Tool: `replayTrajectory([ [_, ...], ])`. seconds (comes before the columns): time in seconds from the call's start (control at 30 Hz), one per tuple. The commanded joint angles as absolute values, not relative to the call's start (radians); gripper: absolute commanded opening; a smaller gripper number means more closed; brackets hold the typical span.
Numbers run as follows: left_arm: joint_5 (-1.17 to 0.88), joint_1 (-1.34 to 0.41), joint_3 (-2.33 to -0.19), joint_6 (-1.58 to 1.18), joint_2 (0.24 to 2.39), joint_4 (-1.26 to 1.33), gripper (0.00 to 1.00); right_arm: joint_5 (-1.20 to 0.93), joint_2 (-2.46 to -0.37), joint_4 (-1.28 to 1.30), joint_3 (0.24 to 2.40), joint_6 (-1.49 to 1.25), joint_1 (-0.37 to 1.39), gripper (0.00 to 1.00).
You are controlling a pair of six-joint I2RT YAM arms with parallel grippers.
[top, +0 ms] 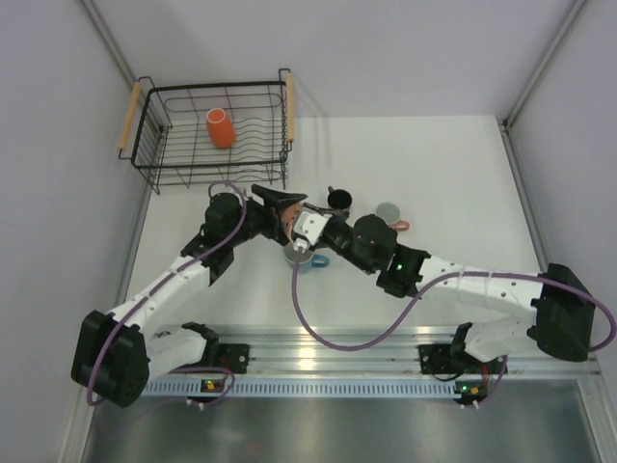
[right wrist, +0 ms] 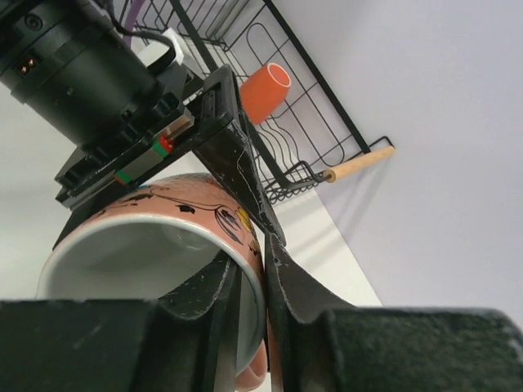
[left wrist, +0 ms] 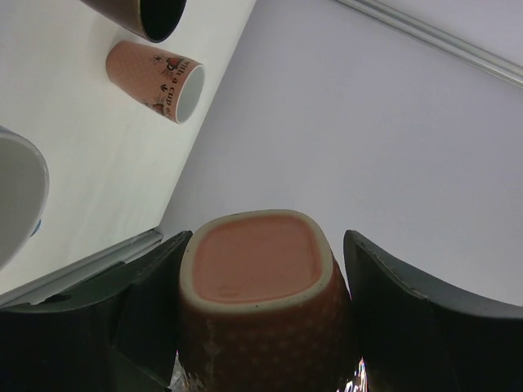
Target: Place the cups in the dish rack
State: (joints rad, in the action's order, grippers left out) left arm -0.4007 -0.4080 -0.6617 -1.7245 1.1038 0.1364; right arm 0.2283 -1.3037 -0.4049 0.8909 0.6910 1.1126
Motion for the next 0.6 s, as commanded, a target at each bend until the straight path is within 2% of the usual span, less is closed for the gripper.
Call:
replayTrajectory([
  [0.0, -0.344, -0.407, -0.605, -1.828, 1.092, 0.416, 0.0, 0.304, -1.298, -0.586, 0.881, 0.603, 1.123, 0.16],
  [0.1, -0.339, -0.407, -0.585, -1.877, 1.114, 0.471, 0.0, 0.318, -1.311, -0.604, 0.868, 0.595, 1.121, 0.31],
  [0.3, -0.313, -0.399, -0.577, -1.937, 1.141, 0.575, 0.0, 0.336, -1.319, -0.601, 0.854, 0.586, 1.121, 0.43],
  [0.57, -0.317, -0.364, -0.61, -1.945, 1.189, 0.618, 0.0, 0.38, -1.272, -0.614, 0.792, 0.578, 1.121, 0.49],
])
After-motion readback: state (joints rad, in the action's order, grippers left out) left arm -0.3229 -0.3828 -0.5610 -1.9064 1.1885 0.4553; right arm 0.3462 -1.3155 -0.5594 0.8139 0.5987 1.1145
